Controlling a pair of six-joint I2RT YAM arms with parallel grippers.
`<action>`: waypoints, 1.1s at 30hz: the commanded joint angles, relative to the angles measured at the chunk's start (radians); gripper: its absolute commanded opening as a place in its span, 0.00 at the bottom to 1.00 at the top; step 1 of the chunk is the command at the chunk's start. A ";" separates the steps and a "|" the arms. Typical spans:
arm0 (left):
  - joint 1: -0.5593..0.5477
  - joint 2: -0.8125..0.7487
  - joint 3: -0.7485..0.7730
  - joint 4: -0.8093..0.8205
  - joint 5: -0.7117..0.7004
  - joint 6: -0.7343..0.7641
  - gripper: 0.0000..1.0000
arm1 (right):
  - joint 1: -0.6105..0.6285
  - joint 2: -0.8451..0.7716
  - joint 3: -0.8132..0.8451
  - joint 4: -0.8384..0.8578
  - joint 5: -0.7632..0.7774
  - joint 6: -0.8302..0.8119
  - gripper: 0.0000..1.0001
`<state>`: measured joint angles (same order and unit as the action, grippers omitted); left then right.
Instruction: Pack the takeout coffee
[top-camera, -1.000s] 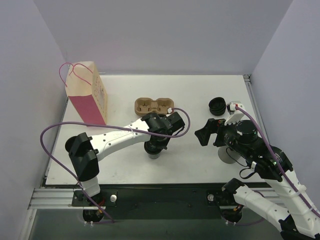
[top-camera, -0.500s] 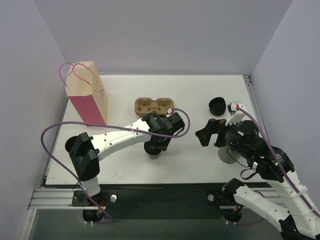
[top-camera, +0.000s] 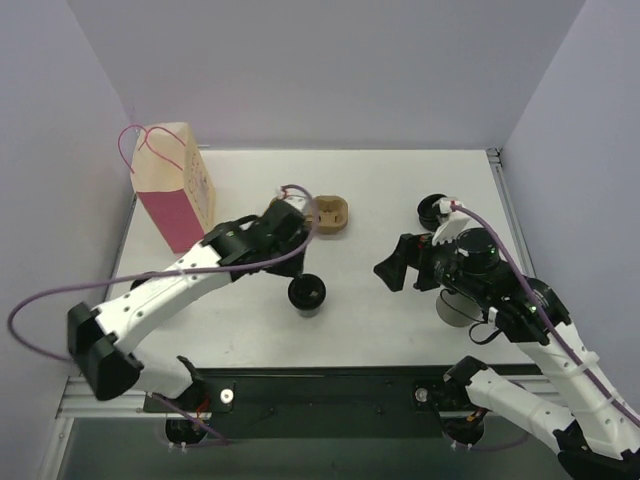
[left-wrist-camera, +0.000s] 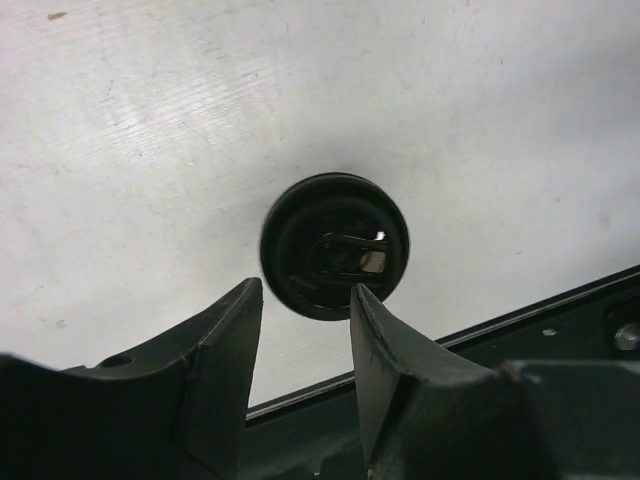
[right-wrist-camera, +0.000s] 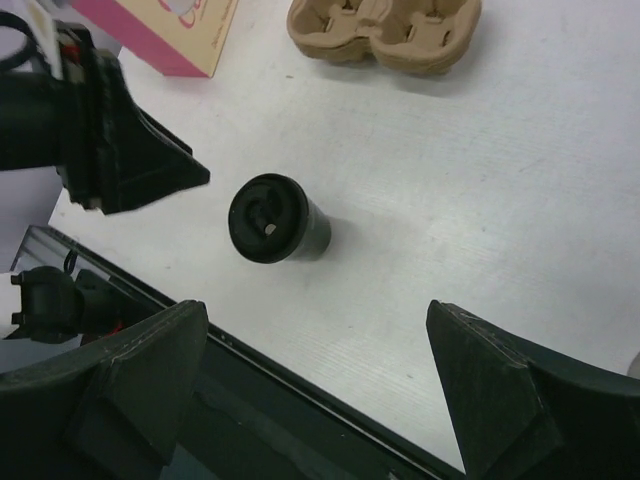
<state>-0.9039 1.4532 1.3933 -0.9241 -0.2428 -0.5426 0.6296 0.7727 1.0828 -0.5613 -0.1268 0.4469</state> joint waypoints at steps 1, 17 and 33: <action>0.189 -0.227 -0.272 0.280 0.218 0.016 0.50 | 0.005 0.146 0.005 0.098 -0.170 0.042 0.96; 0.335 -0.317 -0.678 0.737 0.525 -0.034 0.52 | 0.047 0.782 0.137 0.184 -0.338 -0.063 0.79; 0.338 -0.289 -0.764 0.814 0.522 -0.054 0.52 | 0.048 0.922 0.105 0.250 -0.393 -0.088 0.57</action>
<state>-0.5694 1.1625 0.6445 -0.1562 0.2710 -0.5945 0.6731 1.7039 1.2259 -0.3275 -0.5068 0.3805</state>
